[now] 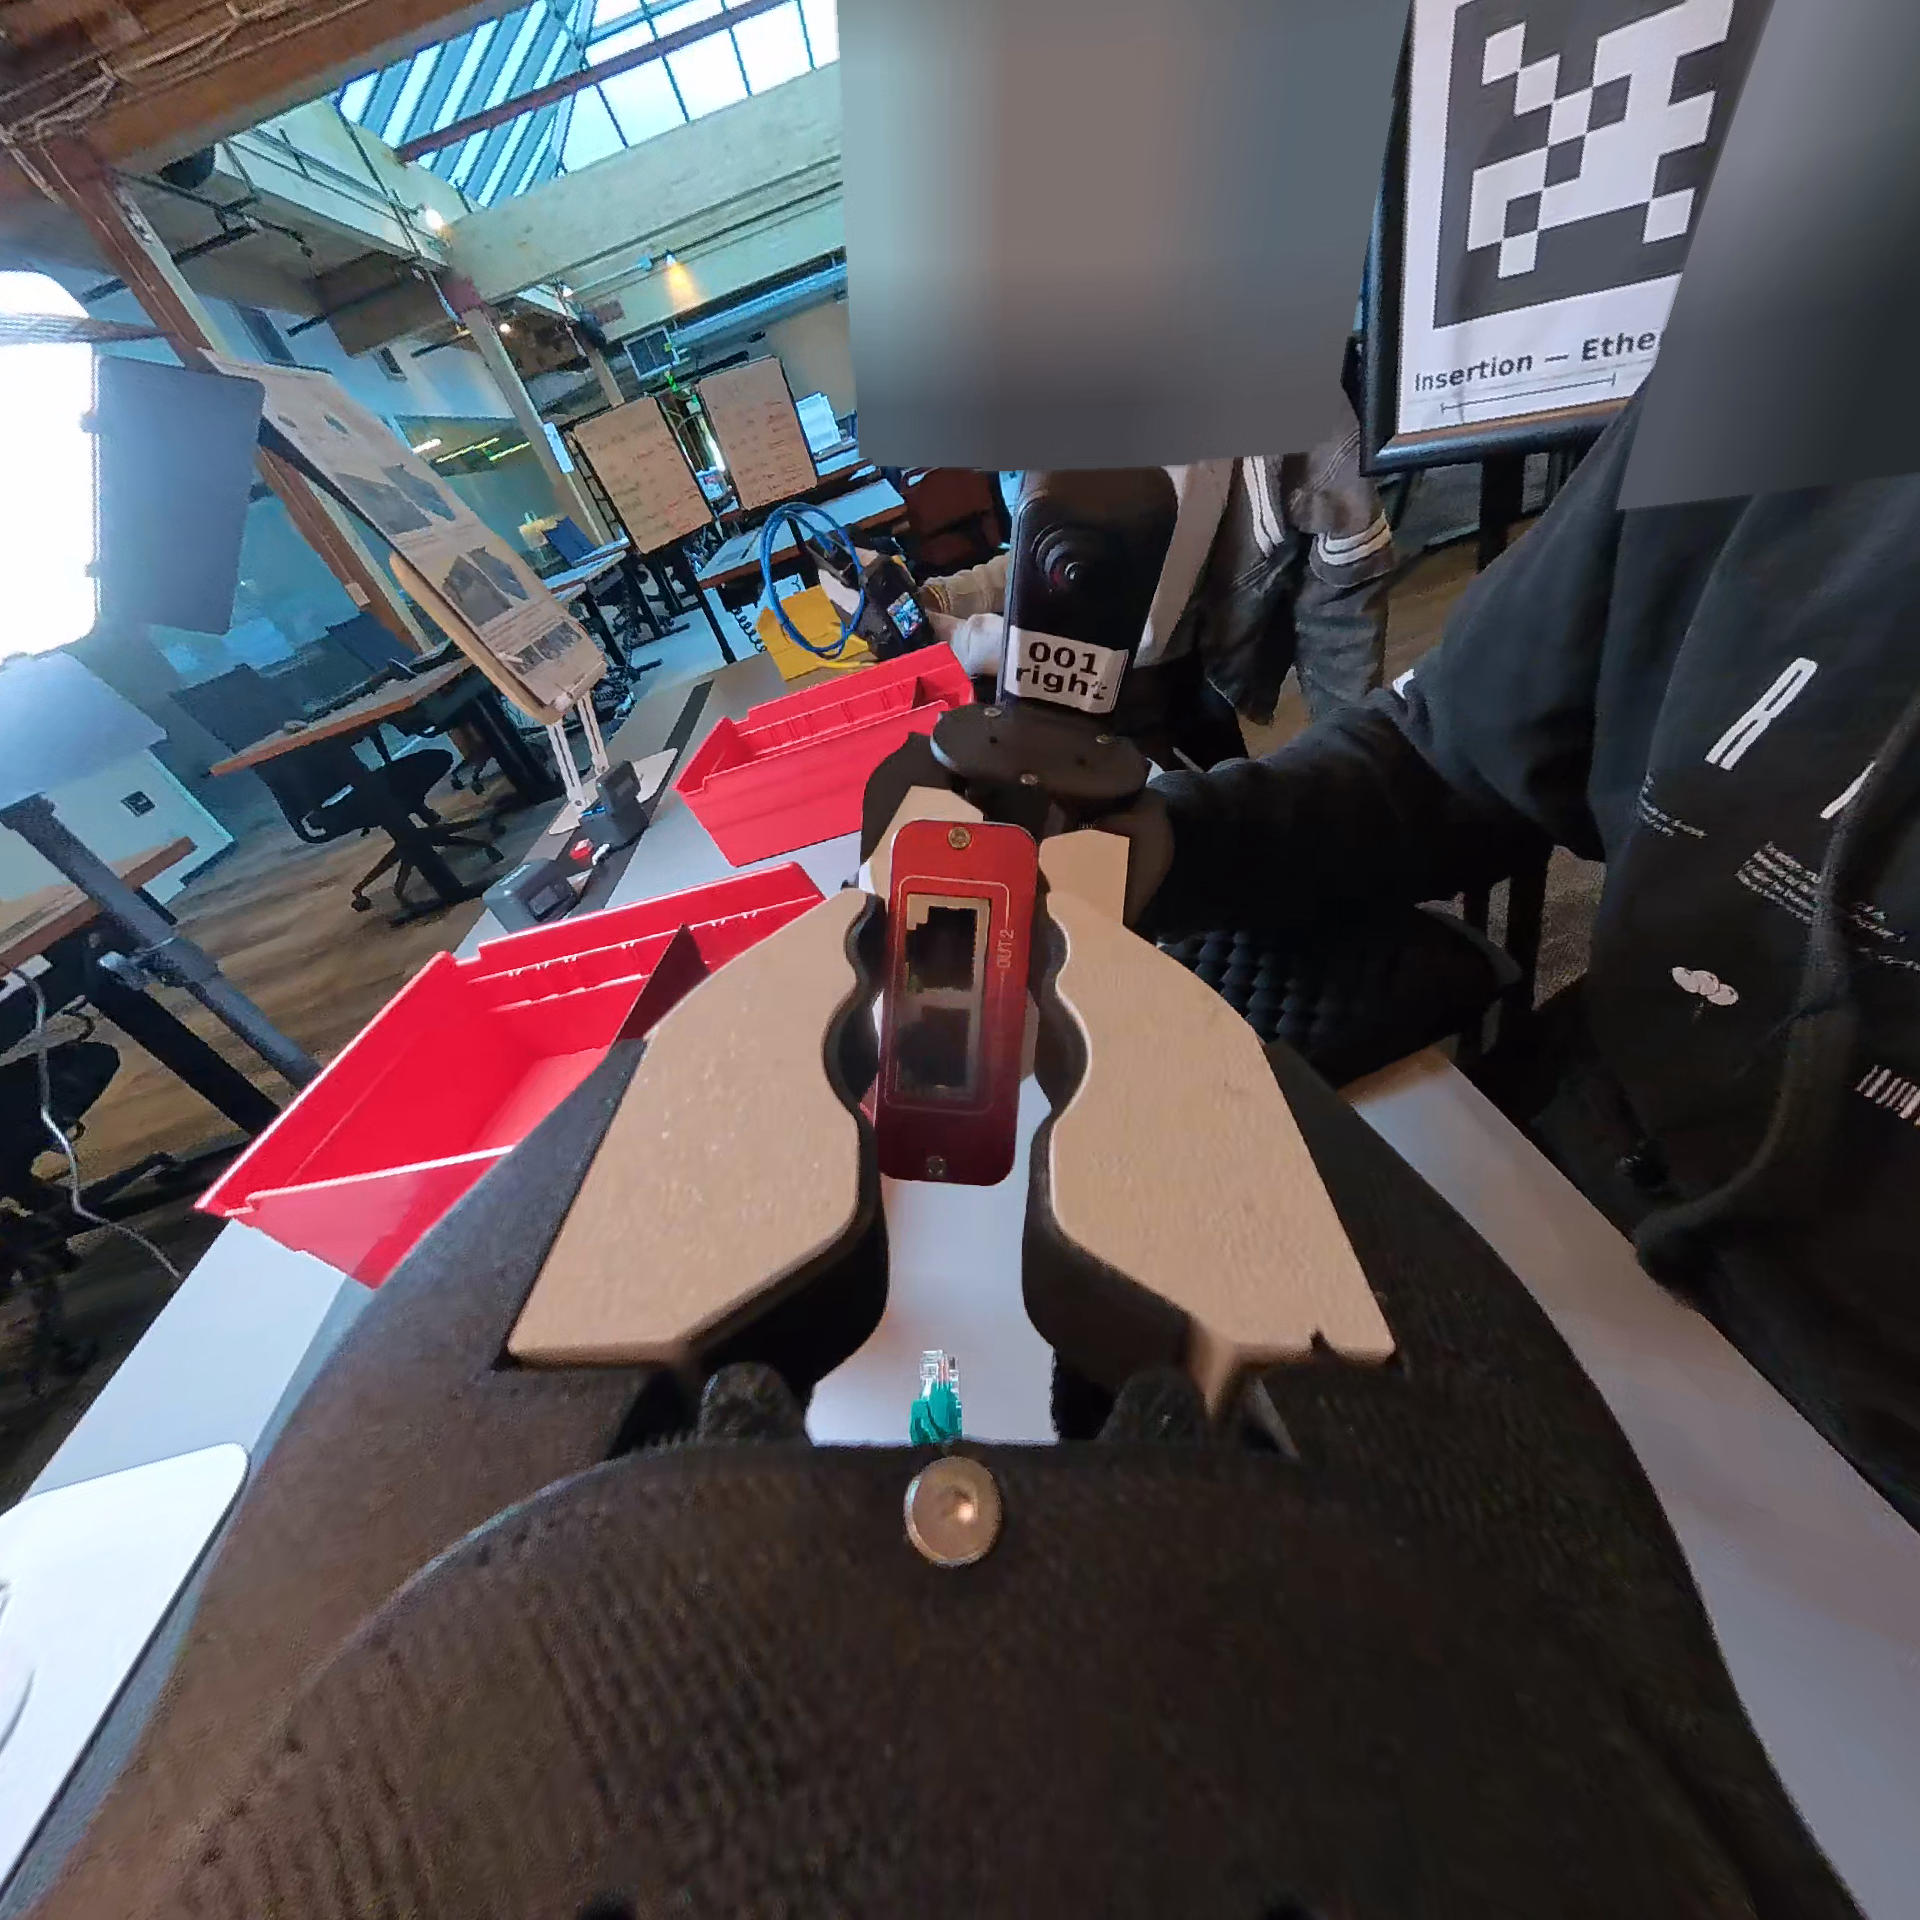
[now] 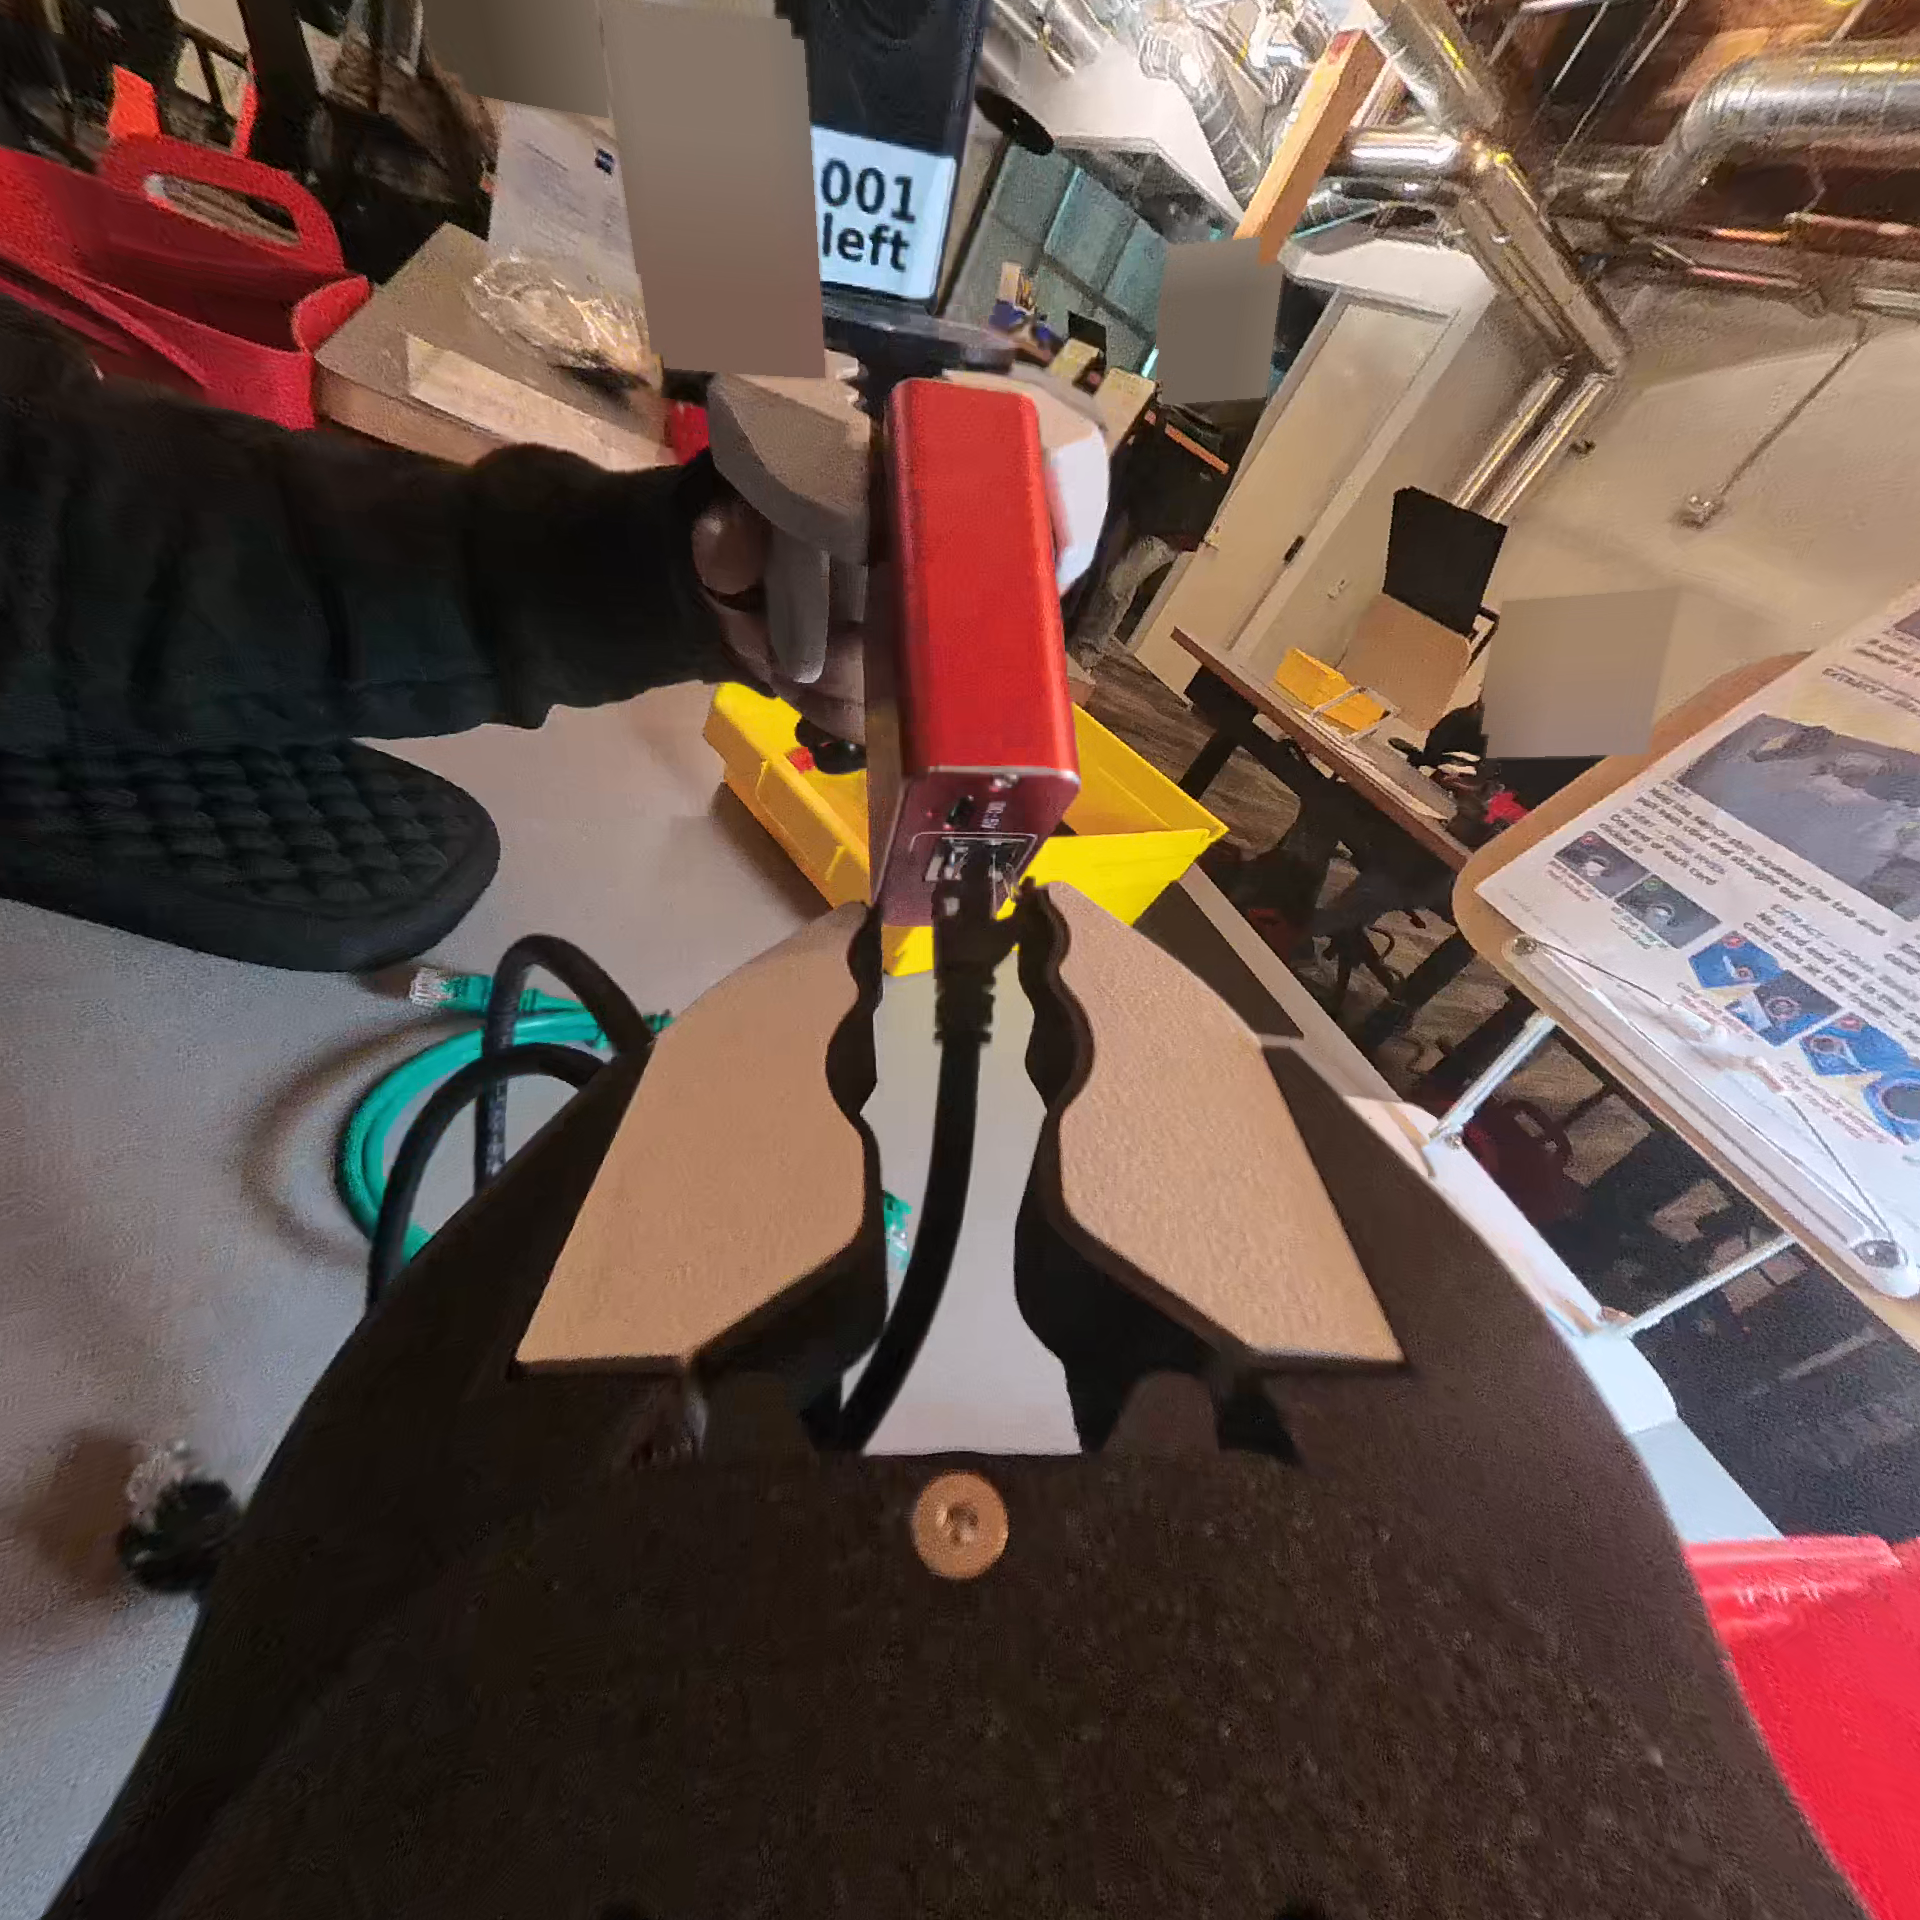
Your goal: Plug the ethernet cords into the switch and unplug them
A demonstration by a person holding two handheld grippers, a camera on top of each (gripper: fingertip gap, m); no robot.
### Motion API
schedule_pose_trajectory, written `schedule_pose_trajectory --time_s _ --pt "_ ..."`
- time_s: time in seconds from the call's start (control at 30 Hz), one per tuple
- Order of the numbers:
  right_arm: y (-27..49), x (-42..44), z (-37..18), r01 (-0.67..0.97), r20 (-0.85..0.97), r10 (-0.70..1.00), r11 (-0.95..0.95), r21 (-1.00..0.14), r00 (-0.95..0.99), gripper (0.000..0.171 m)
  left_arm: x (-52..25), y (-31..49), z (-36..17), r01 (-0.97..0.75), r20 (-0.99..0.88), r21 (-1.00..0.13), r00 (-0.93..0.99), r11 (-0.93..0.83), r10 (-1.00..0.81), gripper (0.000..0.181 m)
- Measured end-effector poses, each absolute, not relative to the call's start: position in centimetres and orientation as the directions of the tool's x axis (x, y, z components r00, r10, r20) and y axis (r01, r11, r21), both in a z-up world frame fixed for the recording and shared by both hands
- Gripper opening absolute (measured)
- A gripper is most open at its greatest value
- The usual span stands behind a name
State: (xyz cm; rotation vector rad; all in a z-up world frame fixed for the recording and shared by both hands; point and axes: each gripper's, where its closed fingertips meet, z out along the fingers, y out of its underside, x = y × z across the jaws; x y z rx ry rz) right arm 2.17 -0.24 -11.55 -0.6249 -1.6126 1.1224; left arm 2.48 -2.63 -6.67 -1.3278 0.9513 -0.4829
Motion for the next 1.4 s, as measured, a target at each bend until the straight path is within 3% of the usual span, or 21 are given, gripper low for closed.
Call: schedule_pose_trajectory --time_s 0.2,0.37,0.47,0.53,0.77,0.87,0.97,1.1,1.23,1.4 --pt "-0.4 2.8 -11.7 -0.152 0.415 0.840 0.386 -0.910 -0.349 0.025 3.0 -2.6 -6.7 -0.149 -0.282 -0.959 0.539 0.240 -0.794 0.026" --pt "-1.6 3.6 -10.8 -0.227 0.285 0.837 0.198 -0.954 -0.467 0.022 3.9 -2.9 -5.2 0.023 -0.228 -0.960 0.520 0.281 -0.823 0.027" --pt "-2.5 4.2 -10.0 -0.254 0.223 0.819 0.098 -0.962 -0.529 0.036 4.6 -3.0 -4.5 0.060 -0.229 -0.952 0.509 0.299 -0.830 0.026" --pt "-2.5 4.3 -9.5 -0.260 0.200 0.819 0.064 -0.963 -0.538 0.035 4.9 -3.1 -4.3 0.078 -0.223 -0.951 0.502 0.301 -0.836 0.027" --pt "-2.1 3.5 -9.6 -0.276 0.312 0.857 0.209 -0.938 -0.410 0.027 5.6 -2.7 -5.0 0.061 -0.227 -0.954 0.498 0.295 -0.837 0.027" --pt "-0.2 4.1 -9.4 -0.236 0.392 0.857 0.326 -0.915 -0.336 0.027 3.8 -1.6 -6.5 -0.038 -0.153 -0.987 0.546 0.158 -0.824 0.028" --pt "3.2 5.0 -9.3 -0.142 0.528 0.825 0.509 -0.849 -0.199 0.027 -0.7 0.5 -11.1 -0.198 -0.068 -0.976 0.685 -0.095 -0.725 0.038" --pt "6.8 5.5 -10.1 -0.041 0.663 0.746 0.662 -0.748 -0.063 0.027 -2.8 1.1 -19.9 -0.370 -0.062 -0.873 0.729 -0.317 -0.681 0.043" --pt "6.7 4.6 -12.1 -0.010 0.751 0.658 0.752 -0.660 -0.062 0.027 -2.8 1.9 -25.9 -0.502 -0.077 -0.771 0.684 -0.391 -0.726 0.043" --pt "6.1 3.9 -14.3 0.028 0.823 0.558 0.829 -0.558 -0.104 0.027 -2.3 2.9 -26.4 -0.475 -0.018 -0.785 0.658 -0.396 -0.753 0.014"
